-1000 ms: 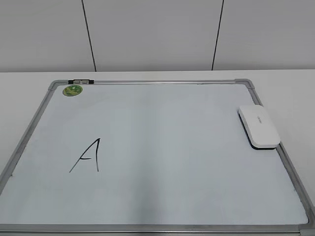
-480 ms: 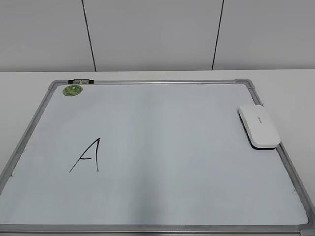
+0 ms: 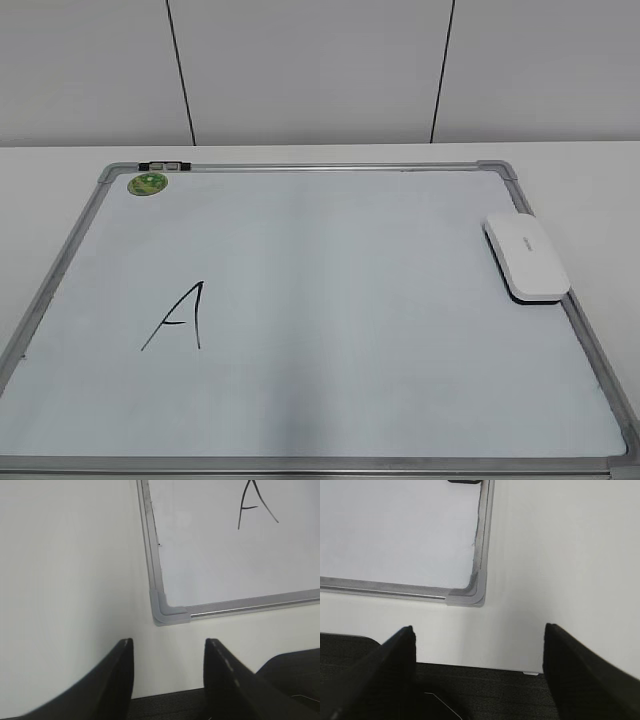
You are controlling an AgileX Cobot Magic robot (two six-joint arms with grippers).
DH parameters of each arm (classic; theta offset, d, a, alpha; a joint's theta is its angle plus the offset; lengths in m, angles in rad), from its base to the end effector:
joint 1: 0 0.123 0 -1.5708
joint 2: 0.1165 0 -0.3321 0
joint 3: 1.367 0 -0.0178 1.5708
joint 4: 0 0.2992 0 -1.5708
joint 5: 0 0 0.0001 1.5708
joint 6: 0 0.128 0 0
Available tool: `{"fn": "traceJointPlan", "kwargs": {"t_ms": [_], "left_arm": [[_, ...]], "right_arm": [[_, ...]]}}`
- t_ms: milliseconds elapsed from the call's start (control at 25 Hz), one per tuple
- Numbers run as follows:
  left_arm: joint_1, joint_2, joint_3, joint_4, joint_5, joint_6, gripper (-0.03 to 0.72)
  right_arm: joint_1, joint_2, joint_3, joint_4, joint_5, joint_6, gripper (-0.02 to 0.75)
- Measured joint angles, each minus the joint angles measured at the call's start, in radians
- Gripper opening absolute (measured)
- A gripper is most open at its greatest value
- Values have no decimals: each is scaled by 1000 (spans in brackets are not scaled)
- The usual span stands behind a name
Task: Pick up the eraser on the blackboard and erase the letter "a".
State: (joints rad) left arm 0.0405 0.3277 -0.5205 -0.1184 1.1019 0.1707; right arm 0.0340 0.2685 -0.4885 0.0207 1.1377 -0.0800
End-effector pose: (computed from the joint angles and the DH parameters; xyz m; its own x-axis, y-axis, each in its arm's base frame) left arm 0.0701 -0.0107 0.2725 -0.7212 0.0869 -0.6873 0.1166 0.9932 0.0033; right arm 0.0582 0.0044 0.2607 -0.7325 -0.0962 -0.6739 -0.0991 0.9945 -0.0342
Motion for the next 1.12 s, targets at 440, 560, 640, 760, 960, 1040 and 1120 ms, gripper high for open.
{"fn": "traceJointPlan", "kwargs": {"t_ms": [440,560,640,760,960,1040,1120], "left_arm": [[0,-2,2,0,0,0,337],[0,-9,2,0,-1,0,337],[0,-37,2,0,-2,0,337],[4,-99,2,0,-2,0,337],[4,-221,2,0,-2,0,337],[4,-266,2,0,-2,0,337],[4,-310,2,0,0,0,337]], "right_arm": [[0,0,0,0,-1,0,587],[-2,-11,0,0,-1,0,587],[-9,-38,0,1,-1,0,587],[-18,-86,0,1,-1,0,587],[-18,-170,0,1,-1,2,586],[-18,-196,0,1,-1,2,586],[-18,-220,0,1,-1,2,586]]}}
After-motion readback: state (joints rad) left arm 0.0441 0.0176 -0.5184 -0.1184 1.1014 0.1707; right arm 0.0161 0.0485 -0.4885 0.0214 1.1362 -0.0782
